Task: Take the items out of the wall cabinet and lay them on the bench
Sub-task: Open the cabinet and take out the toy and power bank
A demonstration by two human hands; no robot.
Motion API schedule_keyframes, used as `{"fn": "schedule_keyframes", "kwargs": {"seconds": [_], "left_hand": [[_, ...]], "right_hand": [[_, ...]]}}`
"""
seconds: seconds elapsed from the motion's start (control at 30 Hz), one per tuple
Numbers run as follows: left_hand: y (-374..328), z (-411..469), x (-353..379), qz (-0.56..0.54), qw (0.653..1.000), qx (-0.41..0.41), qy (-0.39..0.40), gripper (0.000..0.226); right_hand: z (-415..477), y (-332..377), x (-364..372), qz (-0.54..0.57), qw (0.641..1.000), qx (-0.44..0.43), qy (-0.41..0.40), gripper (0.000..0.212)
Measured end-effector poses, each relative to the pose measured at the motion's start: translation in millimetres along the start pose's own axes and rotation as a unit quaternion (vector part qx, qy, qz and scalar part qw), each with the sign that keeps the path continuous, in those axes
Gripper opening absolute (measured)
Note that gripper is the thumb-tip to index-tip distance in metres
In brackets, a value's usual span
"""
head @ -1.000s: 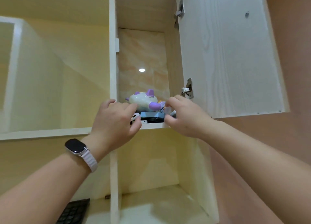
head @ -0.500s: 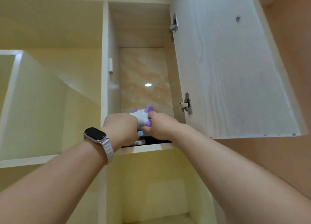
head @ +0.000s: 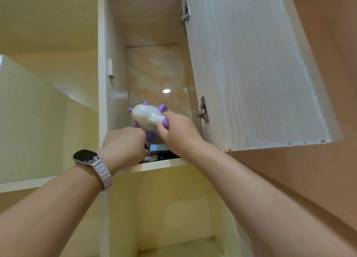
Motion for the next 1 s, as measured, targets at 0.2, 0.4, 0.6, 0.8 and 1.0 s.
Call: {"fn": "schedule_keyframes", "kwargs": {"seconds": [0.2, 0.4, 0.6, 0.8, 1.0], "left_hand": [[2, -6, -3, -0.071, 0.997, -0.010, -0.033, 0.020], [8, -18, 1, -0.159, 0.985, -0.016, -0.061, 0.018], [15, -49, -10, -0.119, 0.976, -0.002, -0.184, 0.019], [24, -77, -9, -0.122, 0.929, 0.079, -0.339, 0.041], [25, -82, -10, -0.148, 0.928, 0.067, -0.336, 0.037]], "right_hand": [[-25, 8, -18, 0.065, 0.969, -0.112, -0.212, 0.032], [-50, 8, -18, -0.026, 0.936, -0.222, -0.271, 0.043], [-74, 9, -11, -0.057, 0.927, -0.244, -0.281, 0.039], [-86, 10, -4, -0.030, 0.940, -0.155, -0.301, 0.034], [-91, 9, -8, -0.029, 0.958, -0.119, -0.259, 0.037]]}}
Point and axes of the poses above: each hand's wrist, its own z-axis towards the middle knuckle, its own x-axis out of the palm, y = z × x, the point moved 4 cm from there along z, towards the middle knuckle, and after that the axes turned 12 degrees about -x, right-handed, at the moved point
